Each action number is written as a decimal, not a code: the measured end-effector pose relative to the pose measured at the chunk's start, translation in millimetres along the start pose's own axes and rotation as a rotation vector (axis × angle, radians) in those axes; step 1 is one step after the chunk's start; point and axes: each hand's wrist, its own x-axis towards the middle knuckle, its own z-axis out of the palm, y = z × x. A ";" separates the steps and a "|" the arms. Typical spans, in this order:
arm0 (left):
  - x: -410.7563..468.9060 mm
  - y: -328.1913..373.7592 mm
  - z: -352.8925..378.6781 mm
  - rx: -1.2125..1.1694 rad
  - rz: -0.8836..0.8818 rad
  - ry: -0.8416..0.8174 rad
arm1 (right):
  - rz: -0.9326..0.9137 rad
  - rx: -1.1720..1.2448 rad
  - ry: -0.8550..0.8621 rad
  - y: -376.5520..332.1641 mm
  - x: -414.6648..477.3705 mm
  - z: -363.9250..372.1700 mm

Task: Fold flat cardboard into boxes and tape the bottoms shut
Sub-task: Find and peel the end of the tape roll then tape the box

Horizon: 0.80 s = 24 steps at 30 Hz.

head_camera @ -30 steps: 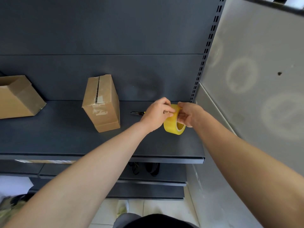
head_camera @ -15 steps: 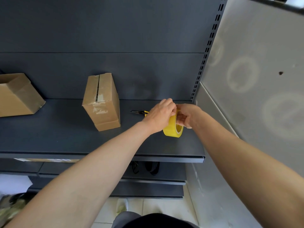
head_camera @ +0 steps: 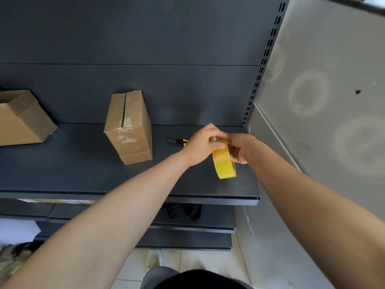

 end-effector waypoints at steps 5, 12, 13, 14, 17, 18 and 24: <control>2.6 2.1 10.0 0.058 -0.007 0.116 | -0.028 0.051 -0.089 0.0 0.3 -3.1; 13.2 -2.4 0.6 0.041 -0.284 0.293 | -0.386 -0.509 -0.321 5.1 -7.0 -18.2; 14.2 -3.0 -0.1 -0.007 -0.330 0.303 | -0.435 -0.626 -0.227 5.5 -5.6 -18.0; 14.9 -3.6 0.1 -0.053 -0.364 0.313 | -0.484 -0.694 -0.147 4.9 -4.1 -17.8; 12.6 -3.6 4.2 -0.171 -0.428 0.337 | -0.548 -0.740 -0.060 3.1 -2.3 -19.7; 11.9 -3.9 5.1 -0.195 -0.437 0.348 | -0.542 -0.761 -0.048 2.5 -2.1 -21.0; 6.4 0.5 13.4 -0.417 -0.491 0.322 | -0.544 -0.972 0.121 0.3 -1.2 -26.5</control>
